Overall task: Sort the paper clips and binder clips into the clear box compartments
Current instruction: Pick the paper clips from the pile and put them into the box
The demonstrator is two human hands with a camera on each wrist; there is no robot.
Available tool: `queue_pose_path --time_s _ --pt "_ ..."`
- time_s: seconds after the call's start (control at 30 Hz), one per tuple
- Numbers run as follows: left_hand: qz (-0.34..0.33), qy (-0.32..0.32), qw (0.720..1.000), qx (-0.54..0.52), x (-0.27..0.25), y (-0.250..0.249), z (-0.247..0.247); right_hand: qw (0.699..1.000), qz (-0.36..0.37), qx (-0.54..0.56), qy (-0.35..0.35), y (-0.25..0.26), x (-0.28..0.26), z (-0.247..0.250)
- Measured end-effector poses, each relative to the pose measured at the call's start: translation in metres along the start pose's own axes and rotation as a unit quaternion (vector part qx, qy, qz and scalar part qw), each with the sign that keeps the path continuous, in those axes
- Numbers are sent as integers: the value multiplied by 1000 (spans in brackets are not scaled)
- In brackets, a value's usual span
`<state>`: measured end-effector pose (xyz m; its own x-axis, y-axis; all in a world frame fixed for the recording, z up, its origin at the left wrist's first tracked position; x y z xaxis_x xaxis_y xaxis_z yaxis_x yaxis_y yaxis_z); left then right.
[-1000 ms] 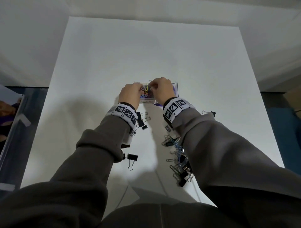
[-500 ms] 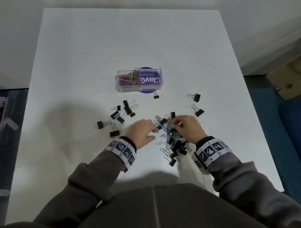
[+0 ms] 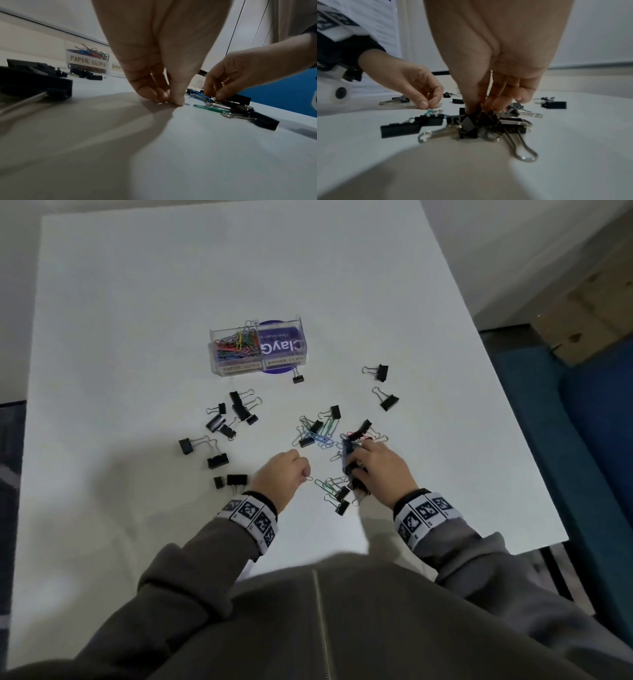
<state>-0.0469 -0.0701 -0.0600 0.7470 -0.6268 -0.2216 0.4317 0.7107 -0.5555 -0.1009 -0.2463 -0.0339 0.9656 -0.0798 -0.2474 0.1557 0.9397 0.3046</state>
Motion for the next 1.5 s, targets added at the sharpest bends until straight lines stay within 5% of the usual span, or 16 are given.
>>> queue_pose_path --time_s 0.2,0.53,0.77,0.93,1.03,1.2,1.33,1.5 --pt "-39 1 999 9 -6 -14 -4 996 -8 38 -85 -2 -9 11" --pt "-33 68 996 36 -5 -20 -4 988 144 -54 -24 33 -2 -6" --pt "-35 43 997 44 -13 1 5 993 93 -52 54 36 2 -11" --pt "-15 -14 999 -49 -11 24 27 994 5 94 -57 44 34 13" --pt "34 -65 991 -116 -3 37 37 996 -46 61 -48 42 54 8" --pt "142 -10 963 -229 18 40 46 999 -19 30 -38 43 60 -11" --pt "155 24 972 -176 31 38 40 997 32 39 -62 47 54 -14" --pt "110 -28 993 -43 34 34 37 997 26 38 -55 47 51 -13"
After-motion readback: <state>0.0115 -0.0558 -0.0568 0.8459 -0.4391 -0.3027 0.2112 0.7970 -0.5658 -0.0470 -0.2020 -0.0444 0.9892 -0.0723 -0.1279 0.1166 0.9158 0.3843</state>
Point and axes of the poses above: each hand's wrist, its own x-axis towards the middle knuckle, its own z-axis out of the back of the hand, y = z × x, the point moved 4 cm from there along x, towards the middle knuckle, and after that the axes turned 6 degrees about -y, right-handed, at the moved point
